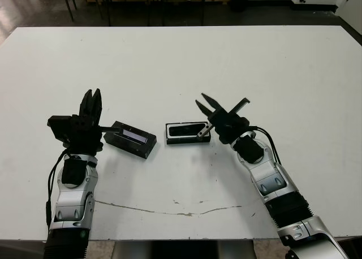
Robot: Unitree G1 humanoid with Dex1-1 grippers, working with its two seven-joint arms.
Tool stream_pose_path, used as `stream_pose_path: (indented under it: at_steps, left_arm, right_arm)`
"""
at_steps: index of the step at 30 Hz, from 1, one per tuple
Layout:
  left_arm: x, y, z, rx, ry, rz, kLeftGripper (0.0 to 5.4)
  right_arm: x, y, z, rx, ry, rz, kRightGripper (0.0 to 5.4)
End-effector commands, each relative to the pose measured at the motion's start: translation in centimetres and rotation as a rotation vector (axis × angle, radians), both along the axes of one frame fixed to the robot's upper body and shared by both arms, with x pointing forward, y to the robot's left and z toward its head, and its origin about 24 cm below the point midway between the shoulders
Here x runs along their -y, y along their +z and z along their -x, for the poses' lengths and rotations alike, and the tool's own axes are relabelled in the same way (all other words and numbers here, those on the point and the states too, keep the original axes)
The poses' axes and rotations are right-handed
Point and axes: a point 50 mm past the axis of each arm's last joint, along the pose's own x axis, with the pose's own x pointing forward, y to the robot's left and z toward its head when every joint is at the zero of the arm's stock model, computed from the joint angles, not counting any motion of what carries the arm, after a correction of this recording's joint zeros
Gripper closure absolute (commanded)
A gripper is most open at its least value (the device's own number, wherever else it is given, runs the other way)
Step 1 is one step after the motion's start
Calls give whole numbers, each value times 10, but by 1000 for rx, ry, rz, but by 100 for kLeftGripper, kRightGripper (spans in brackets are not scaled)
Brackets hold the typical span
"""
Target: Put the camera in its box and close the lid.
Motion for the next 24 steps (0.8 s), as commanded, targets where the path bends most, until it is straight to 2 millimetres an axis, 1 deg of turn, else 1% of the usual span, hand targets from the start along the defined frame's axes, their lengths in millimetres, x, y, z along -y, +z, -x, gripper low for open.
stream_pose_path:
  at_steps: [1, 7, 11, 15, 18, 20, 22, 24]
  left_arm:
    - [1, -6, 2, -31, 4, 2, 540]
    - [3, -9, 6, -41, 5, -1, 540]
    - [5, -12, 10, -56, 3, -1, 540]
    - [6, -14, 13, -66, 2, -2, 540]
    - [6, -15, 14, -65, 1, -5, 540]
    - [5, -14, 15, -61, 3, -11, 540]
    - [3, -12, 15, -58, 5, -17, 540]
    - [1, -8, 15, -50, 7, -24, 540]
  right_arm:
    - [10, -18, 7, -98, 3, 41, 539]
    - [18, -33, 26, -183, 48, 111, 539]
    - [30, -46, 42, -231, 68, 169, 539]
    - [39, -48, 46, -248, 50, 191, 539]
    - [45, -43, 47, -224, 35, 191, 539]
    - [47, -37, 48, -176, -6, 124, 539]
    - [51, -29, 48, -114, -63, -15, 539]
    - [57, -20, 48, -69, -107, -191, 539]
